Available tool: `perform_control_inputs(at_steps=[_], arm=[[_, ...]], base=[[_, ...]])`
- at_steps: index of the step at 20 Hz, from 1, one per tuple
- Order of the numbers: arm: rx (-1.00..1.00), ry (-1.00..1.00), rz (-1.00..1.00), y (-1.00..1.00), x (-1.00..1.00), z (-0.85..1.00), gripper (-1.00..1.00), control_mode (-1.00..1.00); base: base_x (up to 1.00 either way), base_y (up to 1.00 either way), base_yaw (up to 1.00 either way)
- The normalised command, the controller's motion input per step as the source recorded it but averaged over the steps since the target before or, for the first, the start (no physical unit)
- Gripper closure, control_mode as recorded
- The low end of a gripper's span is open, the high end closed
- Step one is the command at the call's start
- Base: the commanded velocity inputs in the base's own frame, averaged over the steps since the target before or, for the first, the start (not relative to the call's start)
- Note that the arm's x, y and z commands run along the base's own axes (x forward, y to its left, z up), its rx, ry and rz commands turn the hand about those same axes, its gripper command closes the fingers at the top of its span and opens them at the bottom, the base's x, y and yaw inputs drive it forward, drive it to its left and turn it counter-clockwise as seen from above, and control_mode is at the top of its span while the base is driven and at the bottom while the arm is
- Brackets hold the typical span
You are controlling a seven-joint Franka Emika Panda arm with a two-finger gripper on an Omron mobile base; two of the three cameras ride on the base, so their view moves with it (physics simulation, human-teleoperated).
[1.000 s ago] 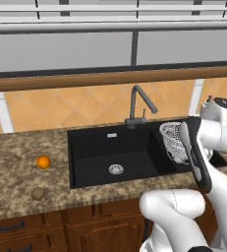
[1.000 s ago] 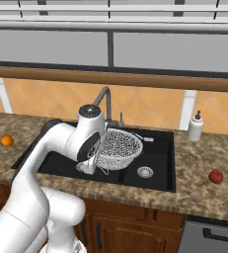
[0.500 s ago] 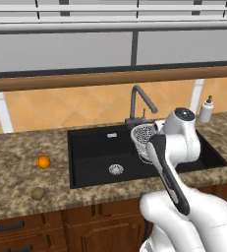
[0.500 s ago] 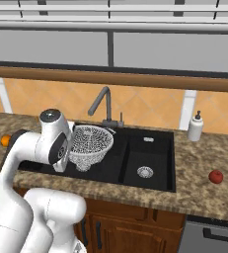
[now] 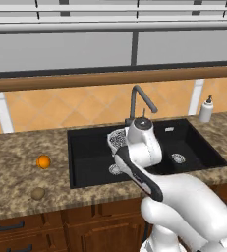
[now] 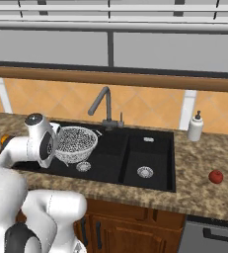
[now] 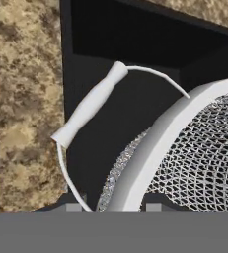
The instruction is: Put the colander in the sink, put the kiwi, orange, apple in the colander, and turn on the sink faucet and pour water over the colander.
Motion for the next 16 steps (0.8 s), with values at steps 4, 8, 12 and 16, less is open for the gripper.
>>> perform_control_inputs(at_steps=[4, 8, 12, 16], arm=[[0.08, 0.14, -0.16, 0.16, 0.8, -0.25, 1.0, -1.0], [0.04, 0.12, -0.11, 0.0, 0.56, -0.23, 1.0, -1.0], [0.0, 0.08, -0.14, 0.01, 0.07, -0.33, 1.0, -1.0], [-0.06, 0.0, -0.2, -0.16, 0.0, -0.24, 1.0, -1.0]], base=[[0.0, 0.0, 0.0], [0.0, 0.0, 0.0], [0.0, 0.0, 0.0], [0.0, 0.0, 0.0]])
